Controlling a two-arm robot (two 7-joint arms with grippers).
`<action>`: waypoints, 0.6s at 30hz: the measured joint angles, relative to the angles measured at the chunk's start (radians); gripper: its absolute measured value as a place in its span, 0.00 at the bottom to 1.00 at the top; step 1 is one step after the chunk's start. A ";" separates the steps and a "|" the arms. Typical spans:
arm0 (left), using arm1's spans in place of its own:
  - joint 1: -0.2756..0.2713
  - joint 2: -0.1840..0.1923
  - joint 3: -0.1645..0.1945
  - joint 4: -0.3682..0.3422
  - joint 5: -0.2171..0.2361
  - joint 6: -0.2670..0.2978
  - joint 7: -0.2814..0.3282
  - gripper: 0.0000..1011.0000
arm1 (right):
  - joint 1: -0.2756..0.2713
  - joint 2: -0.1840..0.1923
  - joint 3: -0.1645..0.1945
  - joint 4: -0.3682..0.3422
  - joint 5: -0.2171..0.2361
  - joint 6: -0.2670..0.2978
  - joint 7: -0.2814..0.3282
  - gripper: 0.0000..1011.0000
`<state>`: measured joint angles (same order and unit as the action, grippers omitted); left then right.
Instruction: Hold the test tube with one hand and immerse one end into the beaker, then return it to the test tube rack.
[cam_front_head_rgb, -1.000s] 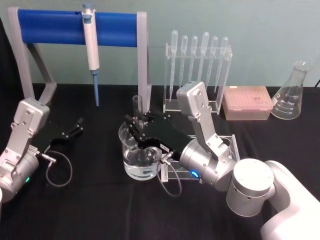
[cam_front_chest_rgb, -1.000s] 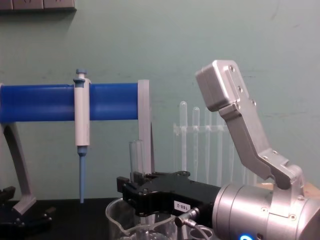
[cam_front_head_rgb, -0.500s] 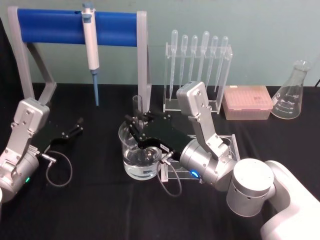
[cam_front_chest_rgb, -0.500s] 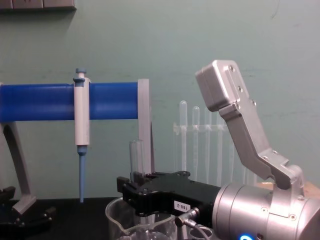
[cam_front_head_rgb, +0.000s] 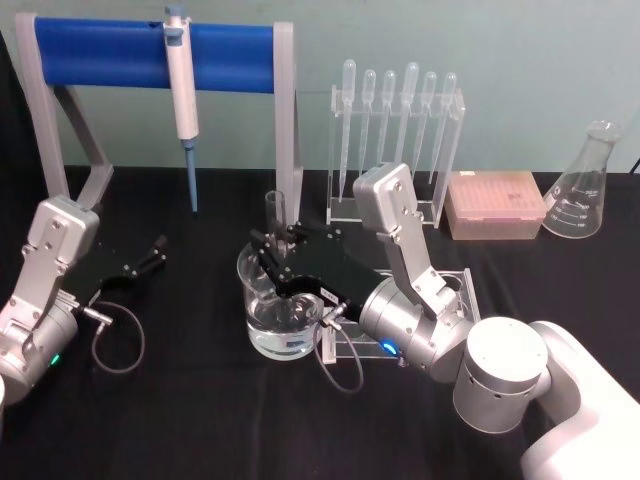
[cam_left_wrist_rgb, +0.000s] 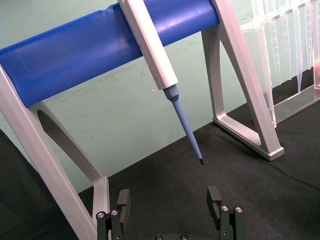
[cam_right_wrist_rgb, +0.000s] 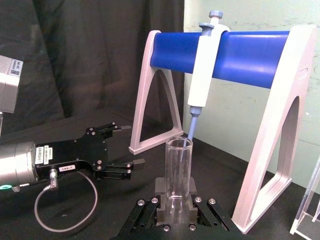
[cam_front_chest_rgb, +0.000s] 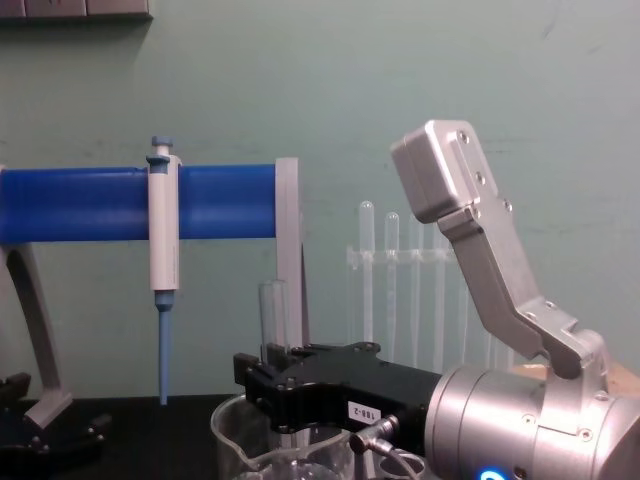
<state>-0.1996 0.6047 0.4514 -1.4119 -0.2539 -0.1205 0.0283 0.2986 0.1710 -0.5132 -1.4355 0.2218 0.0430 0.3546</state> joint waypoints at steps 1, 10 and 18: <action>0.000 0.000 0.000 0.000 0.000 0.000 0.000 0.99 | 0.000 0.000 0.000 0.000 0.000 0.000 0.000 0.22; 0.000 0.000 0.000 0.000 0.000 0.000 0.000 0.99 | 0.000 0.000 0.000 0.000 0.000 0.000 0.000 0.22; 0.000 0.000 0.000 0.000 0.000 0.000 0.000 0.99 | 0.000 0.000 0.000 0.000 0.000 0.000 0.000 0.22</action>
<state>-0.1995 0.6047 0.4514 -1.4119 -0.2539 -0.1206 0.0283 0.2986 0.1710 -0.5132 -1.4355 0.2218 0.0430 0.3547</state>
